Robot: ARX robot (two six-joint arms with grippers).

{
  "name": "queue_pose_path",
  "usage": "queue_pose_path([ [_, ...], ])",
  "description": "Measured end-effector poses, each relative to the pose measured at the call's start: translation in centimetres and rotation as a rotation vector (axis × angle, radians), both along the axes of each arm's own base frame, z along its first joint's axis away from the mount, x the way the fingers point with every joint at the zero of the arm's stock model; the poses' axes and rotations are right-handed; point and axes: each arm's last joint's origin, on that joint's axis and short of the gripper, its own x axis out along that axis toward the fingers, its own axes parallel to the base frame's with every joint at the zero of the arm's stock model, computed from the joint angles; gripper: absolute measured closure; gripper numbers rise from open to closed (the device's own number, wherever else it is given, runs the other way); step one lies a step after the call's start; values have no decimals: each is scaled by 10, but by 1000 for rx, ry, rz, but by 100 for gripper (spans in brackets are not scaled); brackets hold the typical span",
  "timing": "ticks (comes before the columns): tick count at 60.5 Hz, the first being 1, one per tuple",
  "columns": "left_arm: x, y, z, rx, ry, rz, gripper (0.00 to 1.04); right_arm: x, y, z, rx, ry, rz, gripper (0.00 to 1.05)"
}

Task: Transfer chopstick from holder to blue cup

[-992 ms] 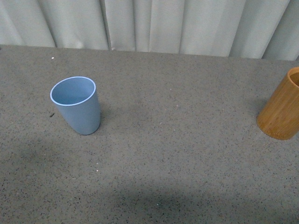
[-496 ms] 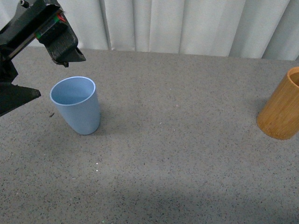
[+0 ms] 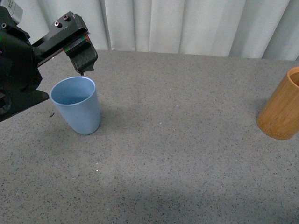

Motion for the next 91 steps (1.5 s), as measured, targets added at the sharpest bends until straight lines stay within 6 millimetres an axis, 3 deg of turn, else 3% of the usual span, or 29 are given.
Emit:
queue_pose_path([
  [36, 13, 28, -24, 76, 83, 135, 7, 0, 0, 0, 0, 0, 0, 9],
  [91, 16, 37, -42, 151, 142, 172, 7, 0, 0, 0, 0, 0, 0, 9],
])
